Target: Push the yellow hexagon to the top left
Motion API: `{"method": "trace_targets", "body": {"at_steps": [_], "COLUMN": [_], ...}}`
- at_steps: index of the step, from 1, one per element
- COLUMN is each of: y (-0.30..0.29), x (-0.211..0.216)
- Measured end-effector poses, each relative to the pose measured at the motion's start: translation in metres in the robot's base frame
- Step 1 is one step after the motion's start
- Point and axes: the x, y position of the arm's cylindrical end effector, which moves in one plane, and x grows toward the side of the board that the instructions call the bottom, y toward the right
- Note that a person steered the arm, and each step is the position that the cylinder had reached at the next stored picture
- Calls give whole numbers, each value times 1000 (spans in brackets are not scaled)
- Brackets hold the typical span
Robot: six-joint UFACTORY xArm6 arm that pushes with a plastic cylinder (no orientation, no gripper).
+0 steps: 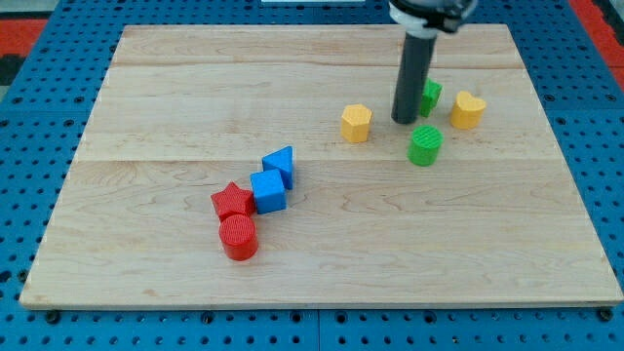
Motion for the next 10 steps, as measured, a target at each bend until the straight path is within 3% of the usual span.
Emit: {"method": "trace_targets", "body": {"at_steps": [1,2,3,4,5,6,7,8,9,10], "y": [-103,-199,-210,-200,-147,-162,-145,-130,-129,-142], "x": [1,-61,-59,-19,-48,-115,-142,-132,-195,-206]}}
